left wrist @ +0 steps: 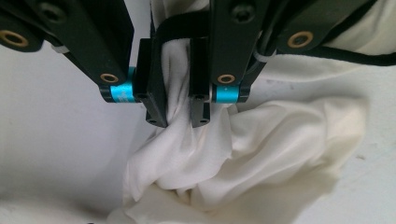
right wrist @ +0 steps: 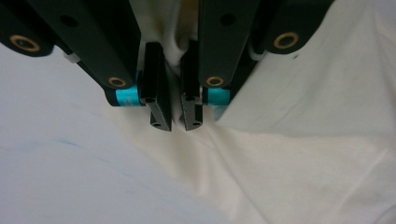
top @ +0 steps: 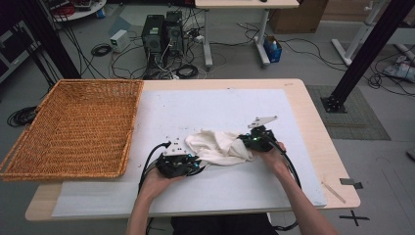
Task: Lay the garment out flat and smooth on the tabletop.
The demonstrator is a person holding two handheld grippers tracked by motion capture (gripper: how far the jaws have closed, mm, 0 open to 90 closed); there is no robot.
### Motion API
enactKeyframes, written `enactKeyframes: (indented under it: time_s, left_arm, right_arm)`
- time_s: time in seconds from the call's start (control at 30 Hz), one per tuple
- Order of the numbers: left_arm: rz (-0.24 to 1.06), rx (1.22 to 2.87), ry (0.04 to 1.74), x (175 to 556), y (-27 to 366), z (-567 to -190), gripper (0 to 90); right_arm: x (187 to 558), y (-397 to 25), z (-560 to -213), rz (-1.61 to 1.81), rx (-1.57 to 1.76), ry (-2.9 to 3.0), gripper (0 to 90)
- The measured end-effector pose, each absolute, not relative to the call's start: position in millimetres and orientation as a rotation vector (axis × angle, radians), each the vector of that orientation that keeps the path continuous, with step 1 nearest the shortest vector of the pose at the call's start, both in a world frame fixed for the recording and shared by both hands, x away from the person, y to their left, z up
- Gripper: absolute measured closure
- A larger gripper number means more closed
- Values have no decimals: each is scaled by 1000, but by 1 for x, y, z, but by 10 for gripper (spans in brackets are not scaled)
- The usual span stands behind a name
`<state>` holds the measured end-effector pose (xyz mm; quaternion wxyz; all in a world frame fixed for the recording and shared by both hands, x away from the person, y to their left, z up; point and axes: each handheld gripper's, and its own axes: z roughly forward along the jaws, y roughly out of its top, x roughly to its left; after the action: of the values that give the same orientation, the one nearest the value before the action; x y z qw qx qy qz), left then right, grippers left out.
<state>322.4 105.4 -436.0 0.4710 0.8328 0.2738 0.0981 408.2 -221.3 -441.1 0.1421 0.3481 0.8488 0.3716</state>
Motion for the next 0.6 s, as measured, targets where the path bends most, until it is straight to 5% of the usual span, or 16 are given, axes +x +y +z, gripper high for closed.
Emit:
enactKeyframes:
  time_s: [0.23,0.3,0.47,0.6]
  left_arm:
    - [209,2070,627,323,92,-439,781]
    - [211,2071,626,322,91,-439,753]
    - [321,1940,748,313,106,-424,479]
    - [508,1824,923,307,132,-415,437]
  right_arm:
    - [398,-307,-445,1010,1332,2172,848]
    - [394,-314,-441,1028,1328,2165,770]
    - [386,-308,-421,1206,1235,2124,593]
    - [393,-279,-420,1236,1107,2291,441]
